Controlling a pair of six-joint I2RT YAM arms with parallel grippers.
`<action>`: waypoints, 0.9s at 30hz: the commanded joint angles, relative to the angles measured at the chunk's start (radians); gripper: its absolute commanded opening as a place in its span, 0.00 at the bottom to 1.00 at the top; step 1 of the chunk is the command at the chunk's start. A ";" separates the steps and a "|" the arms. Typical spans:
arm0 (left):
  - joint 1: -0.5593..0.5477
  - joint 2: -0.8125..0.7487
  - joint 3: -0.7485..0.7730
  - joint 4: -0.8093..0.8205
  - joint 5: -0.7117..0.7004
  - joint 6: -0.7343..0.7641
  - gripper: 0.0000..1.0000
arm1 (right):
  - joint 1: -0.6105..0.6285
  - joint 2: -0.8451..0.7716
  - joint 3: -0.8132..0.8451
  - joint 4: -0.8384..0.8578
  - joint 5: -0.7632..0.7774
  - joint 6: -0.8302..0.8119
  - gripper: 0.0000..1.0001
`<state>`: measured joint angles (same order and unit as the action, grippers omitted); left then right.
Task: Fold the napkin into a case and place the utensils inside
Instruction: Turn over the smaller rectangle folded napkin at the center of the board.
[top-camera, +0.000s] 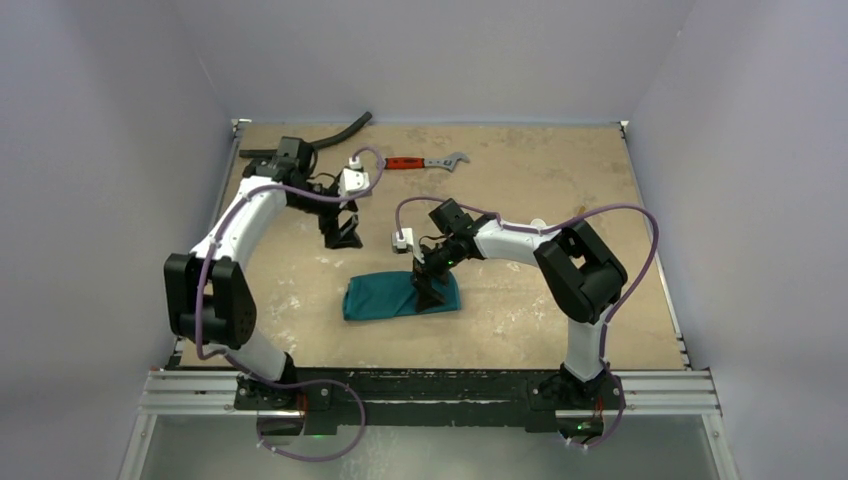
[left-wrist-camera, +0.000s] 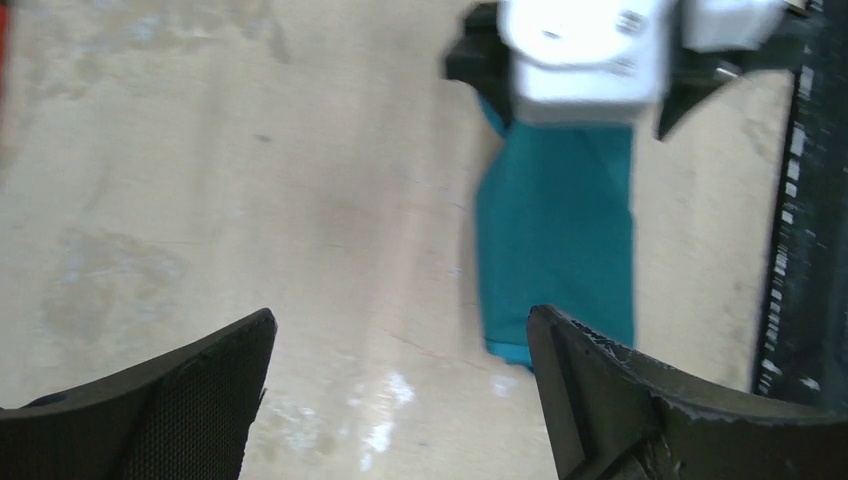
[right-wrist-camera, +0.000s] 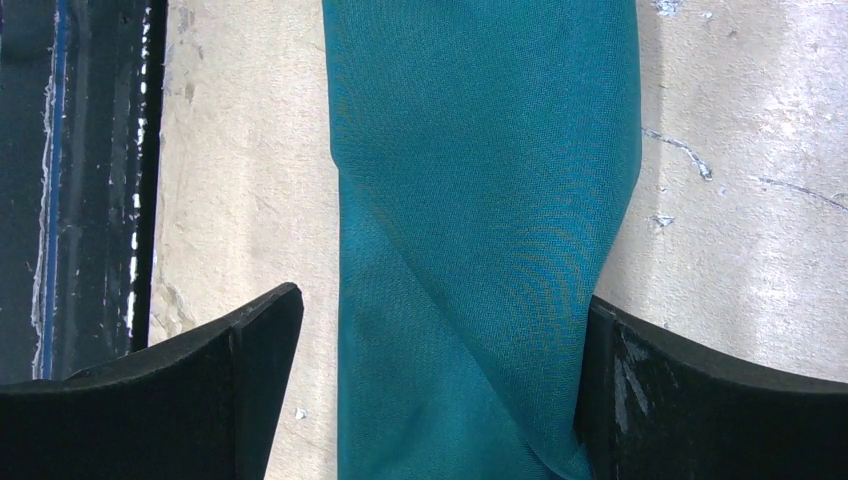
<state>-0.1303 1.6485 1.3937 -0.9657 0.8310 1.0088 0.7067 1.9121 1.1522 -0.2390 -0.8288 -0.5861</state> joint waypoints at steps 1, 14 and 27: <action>-0.025 -0.098 -0.142 -0.112 0.033 0.165 0.95 | 0.004 0.024 -0.023 -0.020 0.012 0.019 0.99; -0.198 -0.127 -0.465 0.137 -0.283 0.361 0.75 | 0.004 0.029 -0.014 -0.037 0.007 0.017 0.99; -0.279 -0.120 -0.626 0.324 -0.413 0.419 0.52 | -0.002 0.055 0.005 -0.047 -0.026 0.014 0.99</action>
<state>-0.3767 1.5200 0.8108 -0.7437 0.4862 1.3823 0.7059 1.9308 1.1625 -0.2302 -0.8600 -0.5827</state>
